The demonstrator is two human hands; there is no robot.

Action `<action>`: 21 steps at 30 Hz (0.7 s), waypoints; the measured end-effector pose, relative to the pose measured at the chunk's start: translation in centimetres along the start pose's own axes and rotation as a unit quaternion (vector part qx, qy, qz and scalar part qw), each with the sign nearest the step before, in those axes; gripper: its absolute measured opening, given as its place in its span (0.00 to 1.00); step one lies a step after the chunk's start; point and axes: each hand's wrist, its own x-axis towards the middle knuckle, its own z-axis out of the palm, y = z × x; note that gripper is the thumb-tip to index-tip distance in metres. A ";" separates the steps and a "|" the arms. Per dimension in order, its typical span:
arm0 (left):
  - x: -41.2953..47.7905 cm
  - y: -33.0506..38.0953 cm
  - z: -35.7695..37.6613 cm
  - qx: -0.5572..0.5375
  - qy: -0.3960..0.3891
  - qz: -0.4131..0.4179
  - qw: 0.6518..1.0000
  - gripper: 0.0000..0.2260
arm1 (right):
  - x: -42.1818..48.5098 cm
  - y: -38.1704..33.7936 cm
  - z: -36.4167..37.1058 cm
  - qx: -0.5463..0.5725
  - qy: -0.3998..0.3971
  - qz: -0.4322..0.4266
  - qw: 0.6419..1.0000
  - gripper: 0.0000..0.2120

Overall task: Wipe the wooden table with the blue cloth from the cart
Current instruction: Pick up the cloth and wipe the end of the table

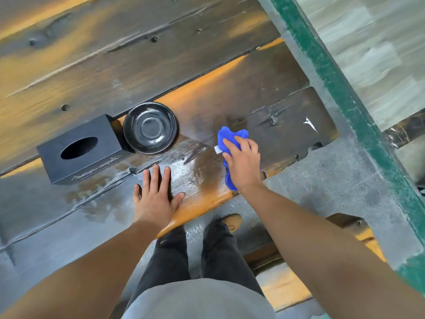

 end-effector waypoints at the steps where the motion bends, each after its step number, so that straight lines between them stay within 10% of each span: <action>1: 0.0 0.2 -0.2 0.003 -0.006 -0.003 1.000 0.38 | -0.7 0.4 -0.1 0.003 -0.003 -0.005 1.000 0.16; 9: 0.0 2.9 -3.3 0.002 -0.019 -0.046 0.999 0.36 | -6.5 4.7 -3.2 0.076 -0.081 -0.025 0.993 0.15; 21: -4.8 15.4 -5.0 0.016 -0.067 0.075 0.995 0.20 | -16.7 14.8 -8.2 0.371 -0.117 0.251 0.886 0.12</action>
